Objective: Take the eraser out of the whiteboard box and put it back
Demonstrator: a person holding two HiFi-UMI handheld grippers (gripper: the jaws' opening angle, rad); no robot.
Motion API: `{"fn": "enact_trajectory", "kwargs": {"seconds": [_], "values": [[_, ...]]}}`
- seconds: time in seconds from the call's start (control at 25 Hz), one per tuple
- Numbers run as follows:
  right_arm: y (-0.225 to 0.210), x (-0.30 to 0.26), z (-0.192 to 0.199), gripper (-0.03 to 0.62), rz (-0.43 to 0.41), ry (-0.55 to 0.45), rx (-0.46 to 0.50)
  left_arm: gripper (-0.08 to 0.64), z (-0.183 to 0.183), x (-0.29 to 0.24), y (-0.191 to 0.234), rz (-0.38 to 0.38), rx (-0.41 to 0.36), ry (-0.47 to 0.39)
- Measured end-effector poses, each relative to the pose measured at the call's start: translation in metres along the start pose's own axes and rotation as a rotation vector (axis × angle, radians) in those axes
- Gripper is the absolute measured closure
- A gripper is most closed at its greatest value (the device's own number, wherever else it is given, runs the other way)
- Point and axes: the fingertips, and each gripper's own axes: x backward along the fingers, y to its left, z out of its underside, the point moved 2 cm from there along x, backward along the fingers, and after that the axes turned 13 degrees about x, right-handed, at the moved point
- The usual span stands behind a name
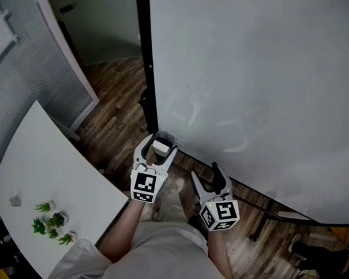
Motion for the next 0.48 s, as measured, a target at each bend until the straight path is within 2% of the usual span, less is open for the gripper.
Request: {"fn": "enact_trajectory", "kwargs": {"seconds": [0.48], "values": [[0.0005,0.0033,0.0084,0.276,-0.002,0.021,-0.015,0.281,0.0003,0.0001,-0.0030,-0.006,-0.019,-0.002]]}}
